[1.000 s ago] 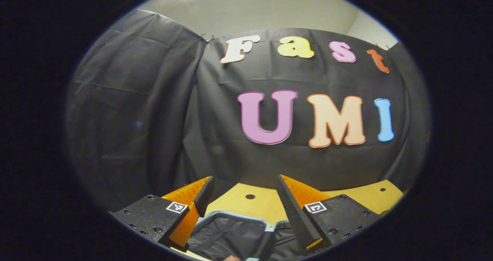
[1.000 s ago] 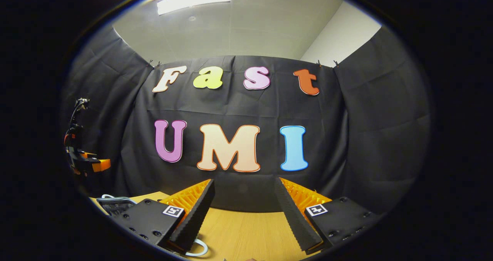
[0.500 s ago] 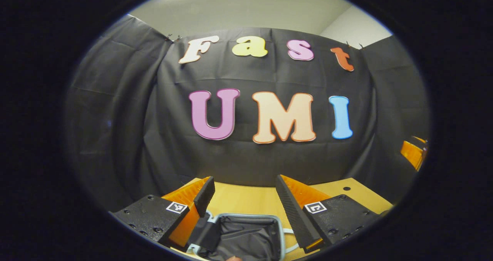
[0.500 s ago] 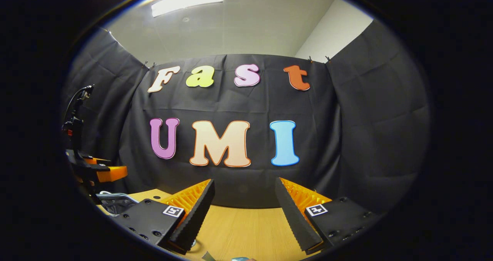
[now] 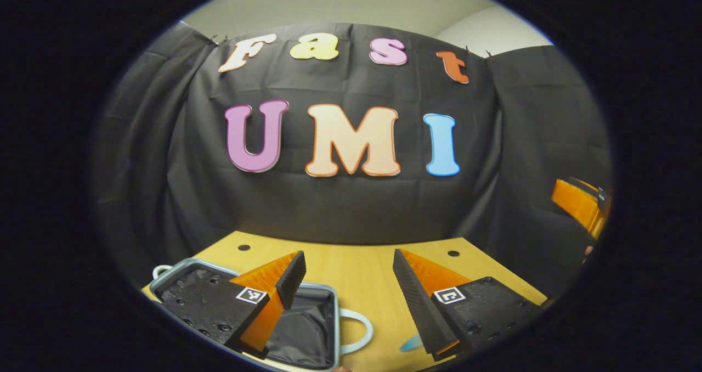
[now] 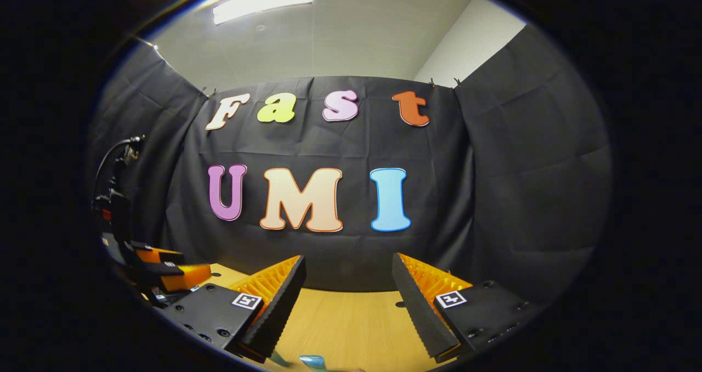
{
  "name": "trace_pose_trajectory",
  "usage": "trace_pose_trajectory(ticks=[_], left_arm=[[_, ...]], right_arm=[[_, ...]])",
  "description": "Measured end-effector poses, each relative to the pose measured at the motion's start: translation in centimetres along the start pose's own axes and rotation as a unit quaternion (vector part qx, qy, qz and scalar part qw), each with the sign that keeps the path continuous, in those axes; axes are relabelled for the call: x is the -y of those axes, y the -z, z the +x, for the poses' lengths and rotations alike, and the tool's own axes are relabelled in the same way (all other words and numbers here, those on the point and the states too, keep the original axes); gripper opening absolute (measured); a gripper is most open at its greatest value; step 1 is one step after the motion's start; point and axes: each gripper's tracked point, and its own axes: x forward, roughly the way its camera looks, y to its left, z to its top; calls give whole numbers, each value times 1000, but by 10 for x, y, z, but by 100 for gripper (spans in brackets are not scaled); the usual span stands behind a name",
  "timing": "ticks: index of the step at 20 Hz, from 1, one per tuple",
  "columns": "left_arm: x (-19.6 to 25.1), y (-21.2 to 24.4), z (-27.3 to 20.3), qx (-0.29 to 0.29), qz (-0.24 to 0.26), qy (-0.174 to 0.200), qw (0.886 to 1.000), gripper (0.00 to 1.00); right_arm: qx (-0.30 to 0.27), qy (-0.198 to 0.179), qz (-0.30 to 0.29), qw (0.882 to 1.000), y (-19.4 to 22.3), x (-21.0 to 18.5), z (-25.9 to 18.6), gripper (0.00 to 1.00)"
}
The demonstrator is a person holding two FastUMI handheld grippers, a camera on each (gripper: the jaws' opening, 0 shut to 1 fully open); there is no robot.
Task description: First open the suitcase, pack the skin care products into it, and then close the suitcase.
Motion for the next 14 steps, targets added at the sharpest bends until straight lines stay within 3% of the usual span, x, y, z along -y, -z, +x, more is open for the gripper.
trace_pose_trajectory(ticks=[7,14], left_arm=[[59,74,1,-66,-6,34,997,95],[89,164,2,-154,-13,49,987,95]], right_arm=[[-21,1,-15,1000,15,26,-14,99],[-40,0,-26,999,31,40,-24,99]])
